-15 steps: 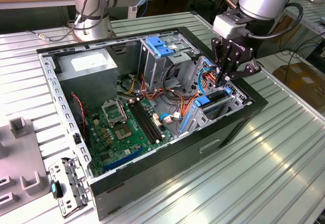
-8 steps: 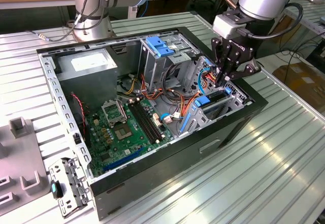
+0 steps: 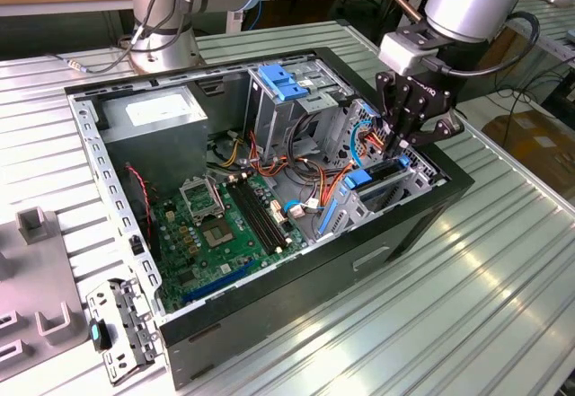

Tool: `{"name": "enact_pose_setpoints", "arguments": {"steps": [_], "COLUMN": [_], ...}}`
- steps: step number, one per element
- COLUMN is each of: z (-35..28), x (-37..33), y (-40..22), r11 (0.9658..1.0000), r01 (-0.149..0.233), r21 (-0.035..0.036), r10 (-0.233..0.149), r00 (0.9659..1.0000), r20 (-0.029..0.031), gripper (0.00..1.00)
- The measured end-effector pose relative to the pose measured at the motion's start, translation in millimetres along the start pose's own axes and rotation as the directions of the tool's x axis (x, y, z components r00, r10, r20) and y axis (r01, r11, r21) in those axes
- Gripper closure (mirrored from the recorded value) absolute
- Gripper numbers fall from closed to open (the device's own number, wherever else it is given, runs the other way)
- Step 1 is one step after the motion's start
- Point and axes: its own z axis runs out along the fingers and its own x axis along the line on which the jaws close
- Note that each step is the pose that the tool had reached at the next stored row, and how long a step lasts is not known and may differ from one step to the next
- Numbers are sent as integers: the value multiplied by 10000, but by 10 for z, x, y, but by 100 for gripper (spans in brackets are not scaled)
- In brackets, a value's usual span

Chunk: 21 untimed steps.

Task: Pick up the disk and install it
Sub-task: 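Insert the first disk wire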

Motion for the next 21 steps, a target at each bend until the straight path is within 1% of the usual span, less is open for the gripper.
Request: {"name": "enact_pose_setpoints", "arguments": {"steps": [3, 6, 14, 16, 21], "z": [9, 16, 16, 17, 21], "x": [17, 18, 18, 18, 24], "y": [3, 15, 16, 29, 34], "r11": [10000, 10000, 10000, 10000, 9998], "r01": [-21, -63, -66, -70, -189], "r21": [-1, -3, -3, -4, -8], "r10": [21, 63, 66, 70, 189], "r00": [10000, 10000, 10000, 10000, 9998], "r20": [-1, -2, -1, 0, -4], "gripper": [84, 84, 84, 84, 84]}}
